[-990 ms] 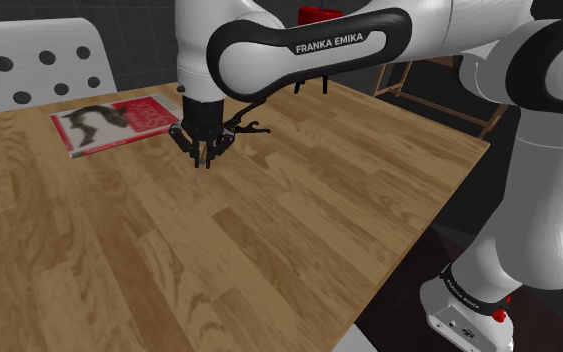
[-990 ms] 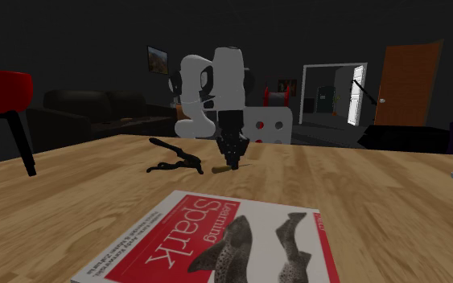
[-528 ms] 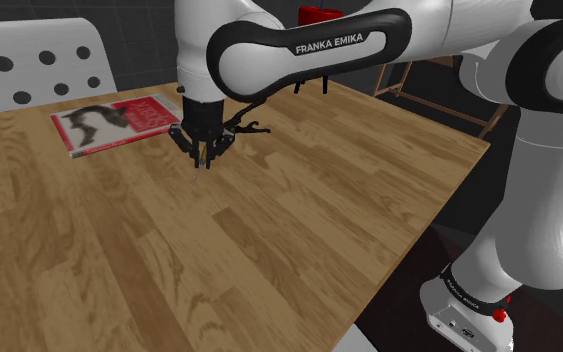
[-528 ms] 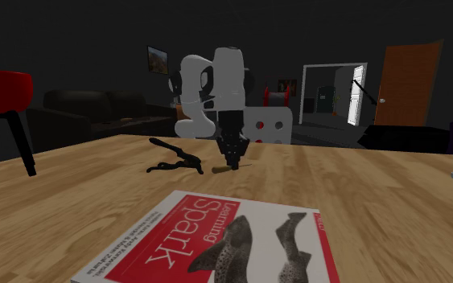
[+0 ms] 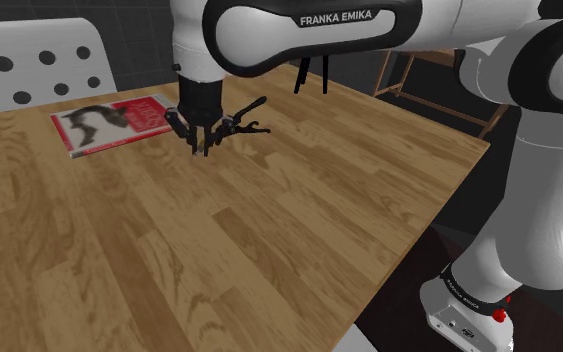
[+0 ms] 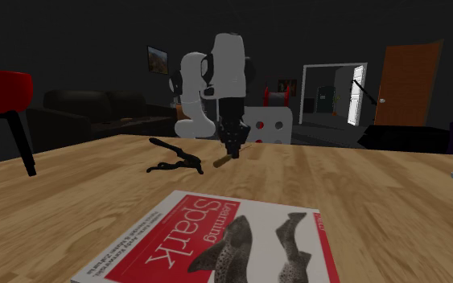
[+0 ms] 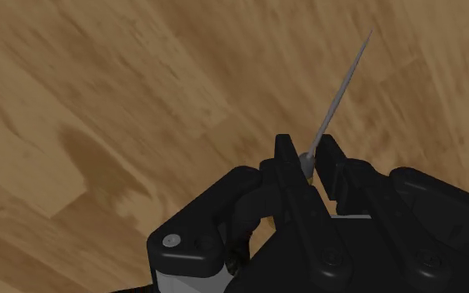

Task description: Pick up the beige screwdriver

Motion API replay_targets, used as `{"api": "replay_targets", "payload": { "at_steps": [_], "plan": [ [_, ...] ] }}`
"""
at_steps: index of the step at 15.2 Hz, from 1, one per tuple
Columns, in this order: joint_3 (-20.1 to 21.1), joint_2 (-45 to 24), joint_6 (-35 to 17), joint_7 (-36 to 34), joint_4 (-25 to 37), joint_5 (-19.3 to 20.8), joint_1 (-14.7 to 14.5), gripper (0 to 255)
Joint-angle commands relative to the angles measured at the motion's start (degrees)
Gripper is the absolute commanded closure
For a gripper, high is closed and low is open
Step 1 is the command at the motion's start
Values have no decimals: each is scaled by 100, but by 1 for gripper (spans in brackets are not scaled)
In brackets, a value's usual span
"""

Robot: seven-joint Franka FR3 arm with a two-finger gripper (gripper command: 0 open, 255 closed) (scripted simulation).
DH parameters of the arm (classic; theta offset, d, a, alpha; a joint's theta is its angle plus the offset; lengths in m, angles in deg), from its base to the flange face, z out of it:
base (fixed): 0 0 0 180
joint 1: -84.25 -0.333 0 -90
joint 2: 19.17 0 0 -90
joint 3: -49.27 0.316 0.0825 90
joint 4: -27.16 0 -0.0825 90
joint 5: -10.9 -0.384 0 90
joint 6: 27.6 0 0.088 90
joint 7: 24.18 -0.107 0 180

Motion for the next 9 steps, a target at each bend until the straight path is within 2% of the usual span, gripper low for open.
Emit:
{"api": "replay_targets", "payload": {
  "at_steps": [1, 7, 9],
  "plan": [
    [5, -1, 156, 16, 157, -6, -14, 255],
    [14, -65, 651, 36, 717, 15, -104, 255],
    [14, -67, 664, 36, 732, 16, -107, 255]
  ]
}}
